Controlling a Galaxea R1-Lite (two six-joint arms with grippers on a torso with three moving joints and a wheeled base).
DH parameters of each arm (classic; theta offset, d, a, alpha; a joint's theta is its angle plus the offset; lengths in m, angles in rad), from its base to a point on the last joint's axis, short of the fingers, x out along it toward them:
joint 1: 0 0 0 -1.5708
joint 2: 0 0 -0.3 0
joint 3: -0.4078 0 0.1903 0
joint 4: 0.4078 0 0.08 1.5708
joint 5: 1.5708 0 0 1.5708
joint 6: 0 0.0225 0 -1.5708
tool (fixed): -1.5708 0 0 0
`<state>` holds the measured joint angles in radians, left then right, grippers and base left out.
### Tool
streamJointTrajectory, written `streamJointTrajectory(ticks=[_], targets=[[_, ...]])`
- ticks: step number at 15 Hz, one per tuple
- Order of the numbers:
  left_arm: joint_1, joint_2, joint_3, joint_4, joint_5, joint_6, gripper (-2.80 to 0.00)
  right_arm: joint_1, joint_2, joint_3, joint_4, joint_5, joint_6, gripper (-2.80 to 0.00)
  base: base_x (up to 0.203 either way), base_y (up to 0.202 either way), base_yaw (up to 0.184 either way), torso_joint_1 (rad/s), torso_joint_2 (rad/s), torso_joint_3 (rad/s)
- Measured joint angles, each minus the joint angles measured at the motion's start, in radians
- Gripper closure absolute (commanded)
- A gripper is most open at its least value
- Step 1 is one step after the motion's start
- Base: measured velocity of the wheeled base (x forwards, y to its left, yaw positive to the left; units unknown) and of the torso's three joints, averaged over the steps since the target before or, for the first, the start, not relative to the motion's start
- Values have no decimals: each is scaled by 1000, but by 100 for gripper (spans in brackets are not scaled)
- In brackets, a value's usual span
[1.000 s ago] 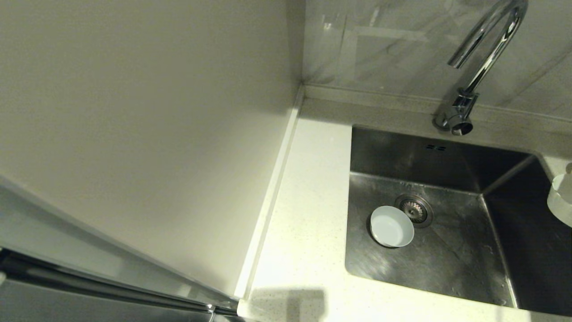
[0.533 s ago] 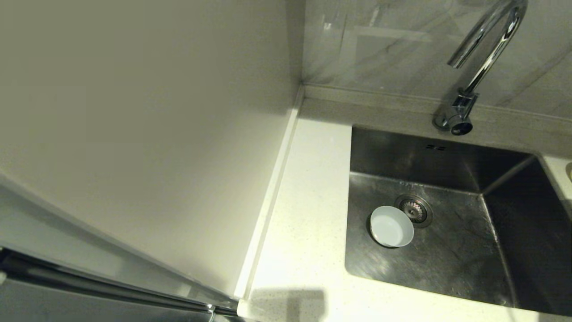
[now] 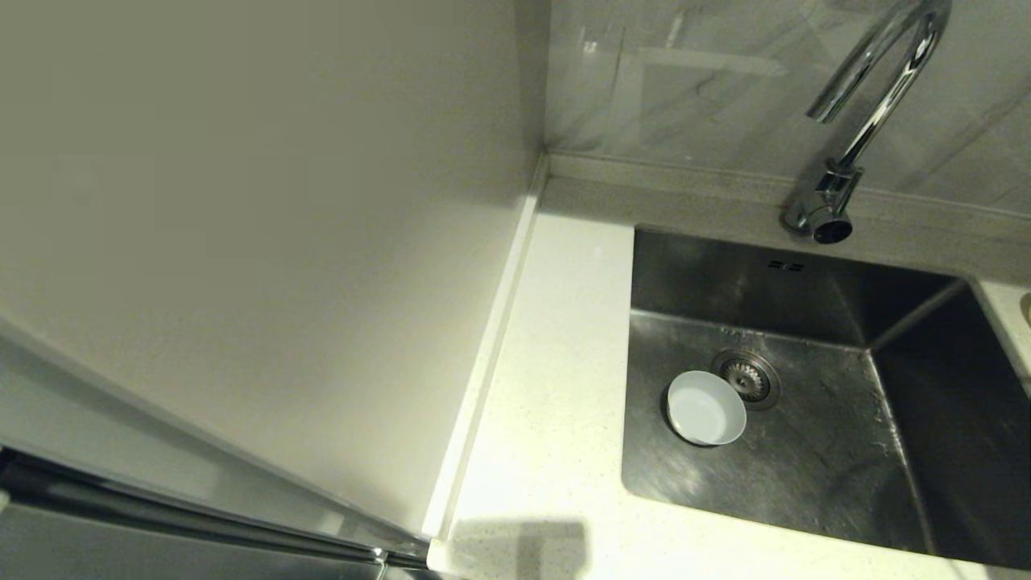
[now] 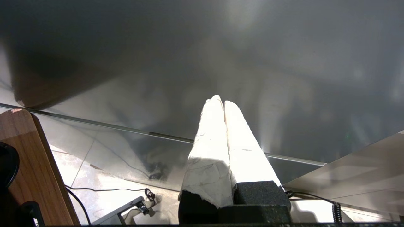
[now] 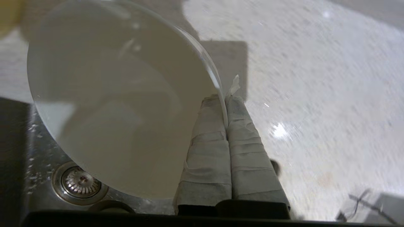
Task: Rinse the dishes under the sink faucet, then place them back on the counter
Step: Put a bowl back to the table from the sink
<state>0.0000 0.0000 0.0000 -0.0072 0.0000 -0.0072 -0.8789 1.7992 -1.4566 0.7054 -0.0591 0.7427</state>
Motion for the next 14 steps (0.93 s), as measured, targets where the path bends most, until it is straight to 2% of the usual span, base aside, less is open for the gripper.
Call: streamJointTrajectory(ticks=[4,11,12,14], targets=[[0,0,0,0,0,0,0,0,17,-20,-66,30,-13,0,0,0,0,0,0,0],[0,0,0,0,0,0,0,-3,31,-16,-74,29,-15,0,0,0,0,0,0,0],[0,0,0,0,0,0,0,-4,32,-12,-72,29,-17,-280,0,0,0,0,0,0],[0,0,0,0,0,0,0,-5,32,-4,-72,28,-18,-280,0,0,0,0,0,0]])
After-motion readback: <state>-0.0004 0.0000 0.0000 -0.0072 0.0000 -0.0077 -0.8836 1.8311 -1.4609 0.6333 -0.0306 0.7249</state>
